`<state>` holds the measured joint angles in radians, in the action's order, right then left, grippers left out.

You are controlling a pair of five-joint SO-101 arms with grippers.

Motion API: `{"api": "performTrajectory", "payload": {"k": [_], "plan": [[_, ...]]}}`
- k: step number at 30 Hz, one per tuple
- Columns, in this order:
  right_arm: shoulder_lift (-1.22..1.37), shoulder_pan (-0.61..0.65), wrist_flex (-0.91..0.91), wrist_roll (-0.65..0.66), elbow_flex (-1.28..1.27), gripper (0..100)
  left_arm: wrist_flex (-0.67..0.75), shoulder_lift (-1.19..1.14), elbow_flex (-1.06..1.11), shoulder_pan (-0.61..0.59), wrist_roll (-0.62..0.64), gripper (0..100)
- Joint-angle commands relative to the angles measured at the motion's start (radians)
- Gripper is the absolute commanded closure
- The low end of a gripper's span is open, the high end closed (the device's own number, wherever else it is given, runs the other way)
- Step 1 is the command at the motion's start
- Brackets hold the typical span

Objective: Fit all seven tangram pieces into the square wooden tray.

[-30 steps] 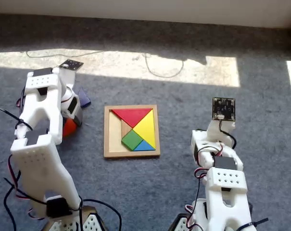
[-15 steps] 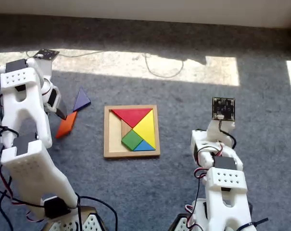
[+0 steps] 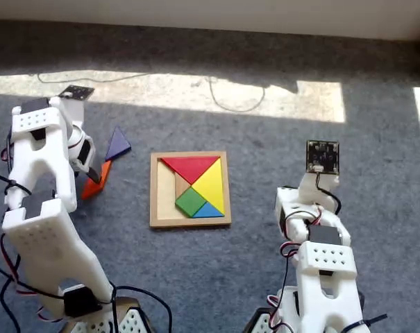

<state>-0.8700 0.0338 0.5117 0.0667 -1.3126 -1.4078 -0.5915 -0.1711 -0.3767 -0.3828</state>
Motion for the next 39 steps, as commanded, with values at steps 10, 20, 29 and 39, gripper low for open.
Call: {"api": "performTrajectory", "payload": {"k": [10,20,29,39], "plan": [[-0.016,0.007,-0.028,0.014,0.004,98.8,-0.04,-0.013,0.025,0.163,0.057,84],[-0.016,0.007,-0.028,0.014,0.004,98.8,-0.04,-0.007,0.024,0.199,0.115,85],[-0.016,0.007,-0.028,0.014,0.004,98.8,-0.04,0.275,0.174,0.24,0.117,94],[-0.016,0.007,-0.028,0.014,0.004,98.8,-0.008,0.562,0.384,0.478,0.281,97]]}}
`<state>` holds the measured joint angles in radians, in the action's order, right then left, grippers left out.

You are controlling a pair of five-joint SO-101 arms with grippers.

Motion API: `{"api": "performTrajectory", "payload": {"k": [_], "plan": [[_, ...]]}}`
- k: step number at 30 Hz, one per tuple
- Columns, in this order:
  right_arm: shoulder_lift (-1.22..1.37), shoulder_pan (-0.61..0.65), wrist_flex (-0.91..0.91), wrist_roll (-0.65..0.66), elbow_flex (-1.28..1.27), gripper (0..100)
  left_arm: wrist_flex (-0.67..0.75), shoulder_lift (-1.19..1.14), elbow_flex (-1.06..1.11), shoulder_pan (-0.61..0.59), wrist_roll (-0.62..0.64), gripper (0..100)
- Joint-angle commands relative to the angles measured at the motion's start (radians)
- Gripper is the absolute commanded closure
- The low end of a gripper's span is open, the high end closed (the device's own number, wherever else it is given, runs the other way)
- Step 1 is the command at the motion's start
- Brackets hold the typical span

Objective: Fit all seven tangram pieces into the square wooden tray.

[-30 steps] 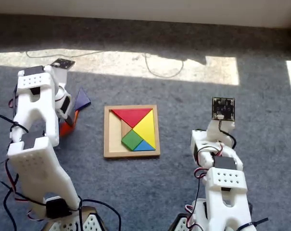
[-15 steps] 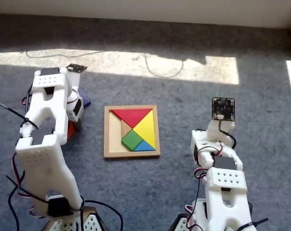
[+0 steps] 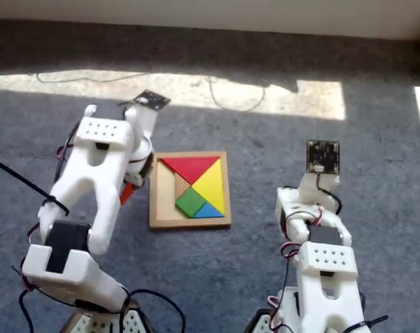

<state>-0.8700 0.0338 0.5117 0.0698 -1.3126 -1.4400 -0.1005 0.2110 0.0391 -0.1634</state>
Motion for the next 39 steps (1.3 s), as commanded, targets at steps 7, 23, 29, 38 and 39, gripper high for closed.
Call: {"api": "performTrajectory", "payload": {"k": [7,23,29,38,39], "plan": [[-0.016,0.007,-0.028,0.011,0.004,98.8,0.163,-0.019,0.004,0.119,0.201,97],[-0.016,0.007,-0.028,0.011,0.004,98.8,0.133,0.056,-0.022,0.125,0.282,77],[-0.016,0.007,-0.028,0.011,0.004,98.8,0.112,0.277,0.004,0.071,0.281,77],[-0.016,0.007,-0.028,0.011,0.004,98.8,0.391,0.272,0.255,0.033,0.276,77],[-0.016,0.007,-0.028,0.011,0.004,98.8,0.423,0.257,0.272,0.038,0.276,77]]}}
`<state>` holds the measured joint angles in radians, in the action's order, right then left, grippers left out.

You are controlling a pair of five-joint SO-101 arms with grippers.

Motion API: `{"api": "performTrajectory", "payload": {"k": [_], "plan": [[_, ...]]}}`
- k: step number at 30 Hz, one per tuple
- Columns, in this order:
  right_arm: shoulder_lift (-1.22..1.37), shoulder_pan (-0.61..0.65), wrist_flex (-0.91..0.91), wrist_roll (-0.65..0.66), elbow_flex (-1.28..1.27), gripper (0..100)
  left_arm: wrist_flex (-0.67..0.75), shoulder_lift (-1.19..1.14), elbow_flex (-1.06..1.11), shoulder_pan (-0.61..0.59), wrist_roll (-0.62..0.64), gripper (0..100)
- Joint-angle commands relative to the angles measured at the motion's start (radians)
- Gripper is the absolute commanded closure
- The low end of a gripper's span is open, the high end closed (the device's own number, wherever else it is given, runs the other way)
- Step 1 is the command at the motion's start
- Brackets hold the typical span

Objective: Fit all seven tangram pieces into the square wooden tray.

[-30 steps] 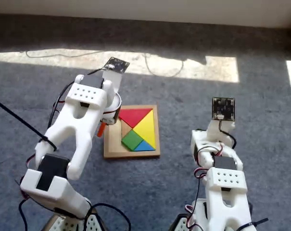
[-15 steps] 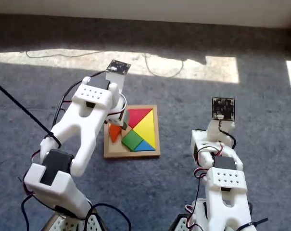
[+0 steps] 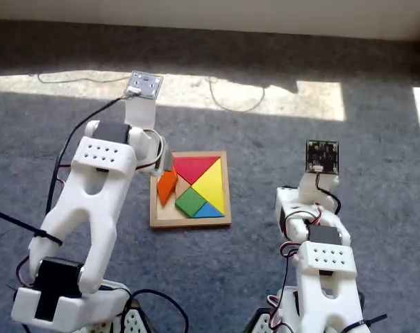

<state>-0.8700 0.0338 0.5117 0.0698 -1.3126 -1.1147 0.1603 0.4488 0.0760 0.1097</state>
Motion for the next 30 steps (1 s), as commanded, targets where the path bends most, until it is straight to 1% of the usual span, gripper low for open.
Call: {"api": "performTrajectory", "payload": {"k": [1,4,8,10,12,15,20,26,30], "plan": [[-0.016,0.007,-0.028,0.011,0.004,98.8,0.123,-0.022,0.041,0.005,0.003,76],[-0.016,0.007,-0.028,0.011,0.004,98.8,0.176,-0.094,0.039,0.012,0.005,76],[-0.016,0.007,-0.028,0.011,0.004,98.8,0.282,-0.194,0.038,0.012,0.005,76],[-0.016,0.007,-0.028,0.011,0.004,98.8,0.296,-0.237,0.012,0.01,0.005,76],[-0.016,0.007,-0.028,0.011,0.004,98.8,0.275,-0.266,-0.025,0.001,0.005,76],[-0.016,0.007,-0.028,0.011,0.004,98.8,0.245,-0.303,-0.074,-0.045,0.005,76],[-0.016,0.007,-0.028,0.011,0.004,98.8,0.233,-0.326,-0.099,-0.119,0.005,76],[-0.016,0.007,-0.028,0.011,0.004,98.8,0.051,-0.228,-0.186,-0.125,0.005,76],[-0.016,0.007,-0.028,0.011,0.004,98.8,-0.012,-0.156,-0.186,-0.119,0.005,76]]}}
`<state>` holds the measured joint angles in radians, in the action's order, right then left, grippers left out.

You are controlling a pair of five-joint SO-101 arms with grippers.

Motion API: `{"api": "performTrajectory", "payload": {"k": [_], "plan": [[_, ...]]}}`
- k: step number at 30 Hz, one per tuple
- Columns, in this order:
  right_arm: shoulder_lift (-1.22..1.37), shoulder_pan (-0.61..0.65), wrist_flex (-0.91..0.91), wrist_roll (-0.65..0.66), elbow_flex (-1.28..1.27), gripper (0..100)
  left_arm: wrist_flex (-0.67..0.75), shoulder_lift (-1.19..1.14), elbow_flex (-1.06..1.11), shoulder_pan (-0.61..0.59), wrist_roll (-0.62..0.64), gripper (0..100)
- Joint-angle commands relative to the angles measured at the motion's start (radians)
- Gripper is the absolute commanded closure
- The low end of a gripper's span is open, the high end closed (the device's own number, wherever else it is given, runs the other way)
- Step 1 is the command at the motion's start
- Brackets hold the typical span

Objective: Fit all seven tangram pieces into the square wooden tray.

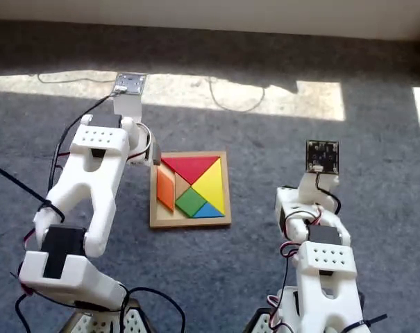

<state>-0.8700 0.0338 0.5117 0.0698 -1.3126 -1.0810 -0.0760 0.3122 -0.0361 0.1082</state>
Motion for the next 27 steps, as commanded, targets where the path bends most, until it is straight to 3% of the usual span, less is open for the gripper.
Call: {"api": "performTrajectory", "payload": {"k": [1,6,12,21,27], "plan": [[-0.016,0.007,-0.028,0.011,0.004,98.8,-0.057,0.085,-0.041,-0.002,0.006,76],[-0.016,0.007,-0.028,0.011,0.004,98.8,-0.058,0.05,0.082,0.048,0.005,76],[-0.016,0.007,-0.028,0.011,0.004,98.8,0.038,-0.054,0.13,0.084,0.005,76],[-0.016,0.007,-0.028,0.011,0.004,98.8,0.021,-0.239,-0.15,0.044,0.005,77],[-0.016,0.007,-0.028,0.011,0.004,98.8,-0.196,-0.208,-0.357,0.042,0.006,77]]}}
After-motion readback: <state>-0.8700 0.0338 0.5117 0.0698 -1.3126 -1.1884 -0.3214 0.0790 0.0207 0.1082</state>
